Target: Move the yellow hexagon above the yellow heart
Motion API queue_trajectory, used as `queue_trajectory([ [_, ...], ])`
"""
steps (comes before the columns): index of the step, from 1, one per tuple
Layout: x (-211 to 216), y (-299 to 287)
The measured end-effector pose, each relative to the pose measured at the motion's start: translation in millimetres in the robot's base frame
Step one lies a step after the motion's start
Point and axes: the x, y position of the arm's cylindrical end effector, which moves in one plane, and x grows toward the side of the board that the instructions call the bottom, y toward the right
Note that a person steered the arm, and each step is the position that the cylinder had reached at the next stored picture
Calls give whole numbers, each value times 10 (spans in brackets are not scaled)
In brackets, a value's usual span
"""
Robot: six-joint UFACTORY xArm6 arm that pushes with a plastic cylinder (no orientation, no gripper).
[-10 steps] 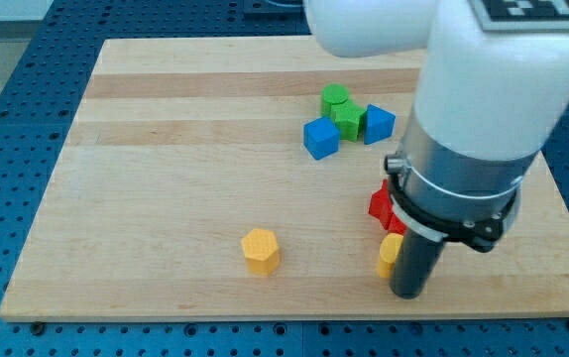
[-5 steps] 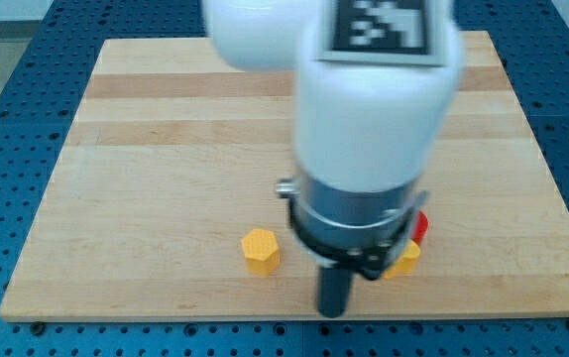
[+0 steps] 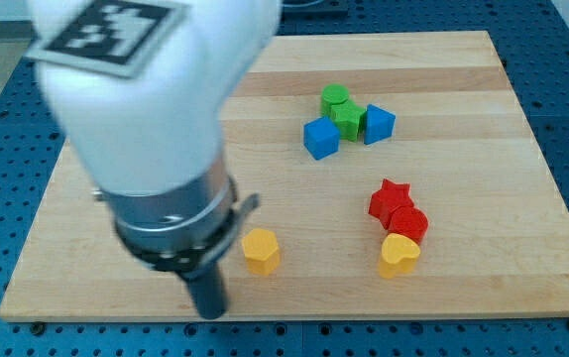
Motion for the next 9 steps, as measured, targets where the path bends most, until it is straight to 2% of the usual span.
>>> queue_trajectory([
  [1, -1, -326],
  [2, -109, -299],
  [4, -476, 183],
  [7, -511, 947],
  [9, -795, 1507],
])
